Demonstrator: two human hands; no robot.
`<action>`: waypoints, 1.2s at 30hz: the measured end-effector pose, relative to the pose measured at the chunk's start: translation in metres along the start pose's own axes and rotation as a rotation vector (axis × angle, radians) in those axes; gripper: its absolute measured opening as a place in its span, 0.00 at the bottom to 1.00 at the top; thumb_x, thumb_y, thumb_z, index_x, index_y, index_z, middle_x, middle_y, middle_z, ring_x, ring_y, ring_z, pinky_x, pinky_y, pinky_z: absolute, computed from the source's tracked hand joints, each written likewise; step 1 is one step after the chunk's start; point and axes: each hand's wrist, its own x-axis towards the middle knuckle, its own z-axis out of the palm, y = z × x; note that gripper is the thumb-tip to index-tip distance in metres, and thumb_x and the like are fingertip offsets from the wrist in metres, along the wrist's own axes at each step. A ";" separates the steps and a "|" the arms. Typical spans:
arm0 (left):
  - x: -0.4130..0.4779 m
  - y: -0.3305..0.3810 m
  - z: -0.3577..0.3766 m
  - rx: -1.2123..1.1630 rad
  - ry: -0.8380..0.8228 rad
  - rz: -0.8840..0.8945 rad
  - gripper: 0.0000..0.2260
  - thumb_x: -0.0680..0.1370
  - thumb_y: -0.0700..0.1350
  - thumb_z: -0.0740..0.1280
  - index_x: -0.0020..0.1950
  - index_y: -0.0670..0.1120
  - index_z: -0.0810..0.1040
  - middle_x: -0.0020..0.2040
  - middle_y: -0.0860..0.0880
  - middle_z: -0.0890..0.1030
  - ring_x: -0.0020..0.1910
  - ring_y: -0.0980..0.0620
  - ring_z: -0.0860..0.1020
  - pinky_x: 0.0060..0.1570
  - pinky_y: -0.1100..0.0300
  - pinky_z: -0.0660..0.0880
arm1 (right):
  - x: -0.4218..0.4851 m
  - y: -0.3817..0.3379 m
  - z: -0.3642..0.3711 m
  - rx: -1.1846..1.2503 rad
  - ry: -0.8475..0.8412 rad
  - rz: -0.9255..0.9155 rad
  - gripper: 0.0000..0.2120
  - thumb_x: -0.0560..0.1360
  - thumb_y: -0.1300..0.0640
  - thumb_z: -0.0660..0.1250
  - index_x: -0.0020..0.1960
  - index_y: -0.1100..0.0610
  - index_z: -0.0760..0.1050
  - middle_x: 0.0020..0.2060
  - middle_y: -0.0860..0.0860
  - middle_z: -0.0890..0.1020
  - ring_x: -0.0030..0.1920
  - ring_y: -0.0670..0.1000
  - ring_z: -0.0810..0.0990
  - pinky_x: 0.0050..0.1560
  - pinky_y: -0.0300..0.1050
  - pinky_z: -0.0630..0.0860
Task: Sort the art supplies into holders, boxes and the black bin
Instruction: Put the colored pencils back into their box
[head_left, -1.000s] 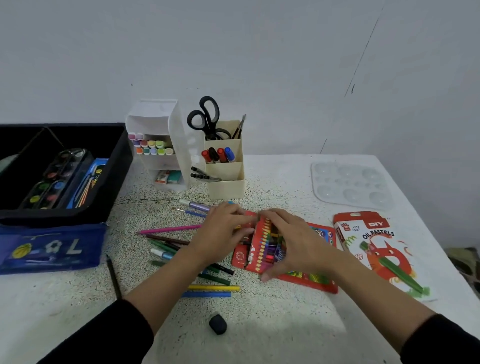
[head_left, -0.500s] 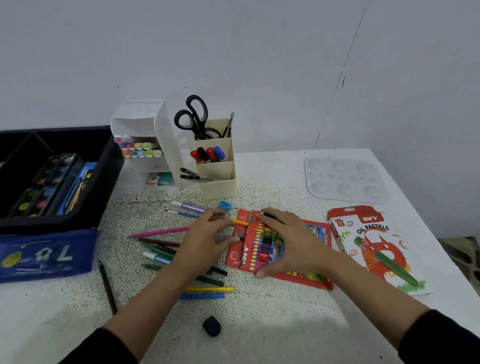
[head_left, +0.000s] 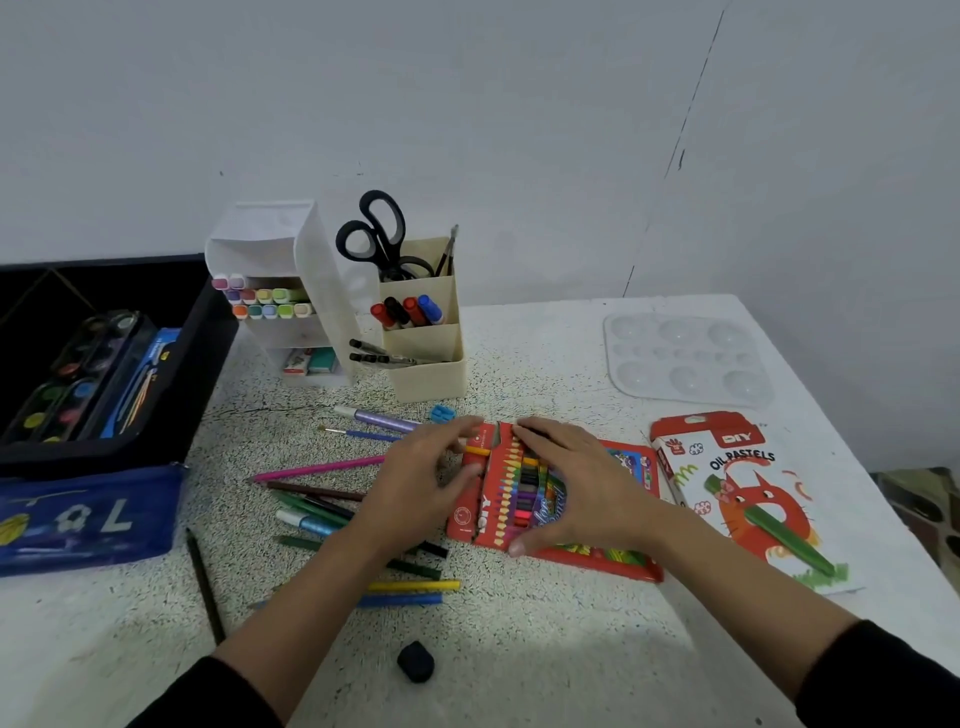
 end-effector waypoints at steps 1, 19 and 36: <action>0.001 -0.004 -0.003 0.040 0.010 0.008 0.20 0.78 0.47 0.72 0.71 0.52 0.76 0.58 0.58 0.75 0.55 0.60 0.75 0.54 0.65 0.74 | 0.000 0.001 0.000 0.016 0.006 0.010 0.60 0.59 0.22 0.71 0.81 0.45 0.50 0.79 0.41 0.53 0.78 0.45 0.52 0.79 0.49 0.52; 0.008 0.002 -0.008 0.095 -0.043 0.003 0.15 0.76 0.46 0.74 0.63 0.48 0.82 0.48 0.56 0.83 0.48 0.58 0.79 0.50 0.61 0.75 | -0.003 0.004 0.004 -0.079 0.074 -0.064 0.62 0.59 0.20 0.67 0.82 0.49 0.49 0.80 0.44 0.53 0.79 0.45 0.51 0.77 0.44 0.37; -0.026 -0.041 -0.061 0.256 0.068 -0.125 0.08 0.77 0.46 0.72 0.56 0.50 0.83 0.47 0.56 0.80 0.47 0.57 0.77 0.52 0.57 0.77 | 0.011 0.009 0.014 0.007 0.169 -0.024 0.49 0.64 0.19 0.62 0.77 0.44 0.63 0.75 0.38 0.64 0.75 0.43 0.59 0.78 0.48 0.53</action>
